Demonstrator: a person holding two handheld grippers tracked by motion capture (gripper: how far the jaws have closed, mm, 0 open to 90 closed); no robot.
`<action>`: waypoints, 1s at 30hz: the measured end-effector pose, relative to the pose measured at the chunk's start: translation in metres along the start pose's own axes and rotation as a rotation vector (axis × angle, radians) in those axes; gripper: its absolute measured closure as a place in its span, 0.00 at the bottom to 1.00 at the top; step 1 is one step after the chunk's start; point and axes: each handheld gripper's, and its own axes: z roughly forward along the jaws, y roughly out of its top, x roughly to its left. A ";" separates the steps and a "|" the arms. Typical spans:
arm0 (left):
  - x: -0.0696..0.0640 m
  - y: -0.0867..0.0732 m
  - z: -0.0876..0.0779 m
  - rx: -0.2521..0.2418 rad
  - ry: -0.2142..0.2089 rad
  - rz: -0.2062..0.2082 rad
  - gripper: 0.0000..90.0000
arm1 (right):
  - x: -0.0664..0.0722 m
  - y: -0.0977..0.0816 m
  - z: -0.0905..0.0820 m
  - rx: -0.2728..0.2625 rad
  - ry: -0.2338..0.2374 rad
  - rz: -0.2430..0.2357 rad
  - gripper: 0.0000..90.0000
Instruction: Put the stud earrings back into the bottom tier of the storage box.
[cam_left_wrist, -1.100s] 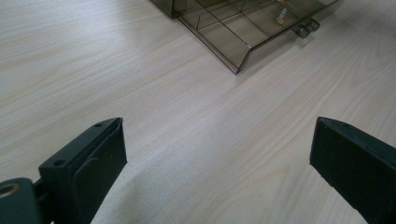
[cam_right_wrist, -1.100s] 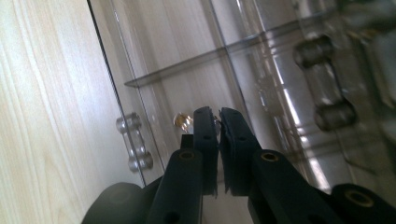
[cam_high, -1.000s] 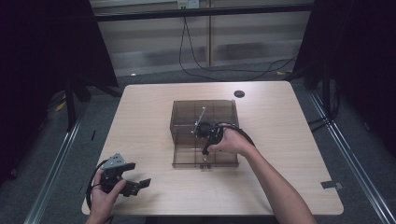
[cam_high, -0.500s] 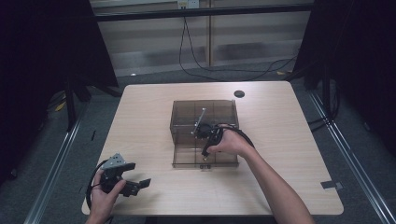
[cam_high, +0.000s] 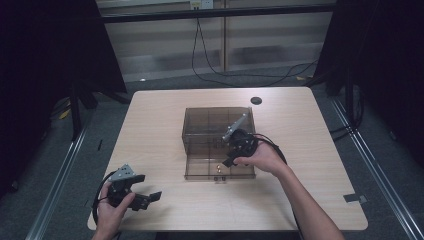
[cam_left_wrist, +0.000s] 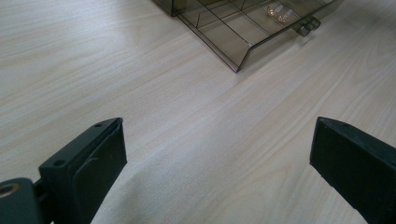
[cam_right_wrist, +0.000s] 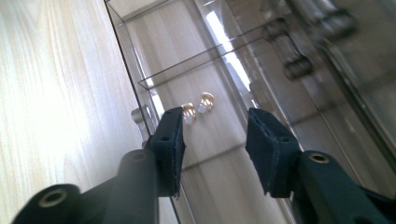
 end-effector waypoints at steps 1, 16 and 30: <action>0.000 0.000 0.000 0.000 0.000 -0.001 0.04 | 0.000 -0.004 -0.004 -0.024 -0.001 0.018 0.60; 0.000 0.000 0.001 0.005 0.005 -0.006 0.04 | -0.001 -0.080 -0.039 -0.224 -0.154 0.172 0.48; -0.001 0.000 0.000 0.007 0.008 -0.002 0.04 | 0.004 -0.142 -0.053 -0.372 -0.282 0.318 0.33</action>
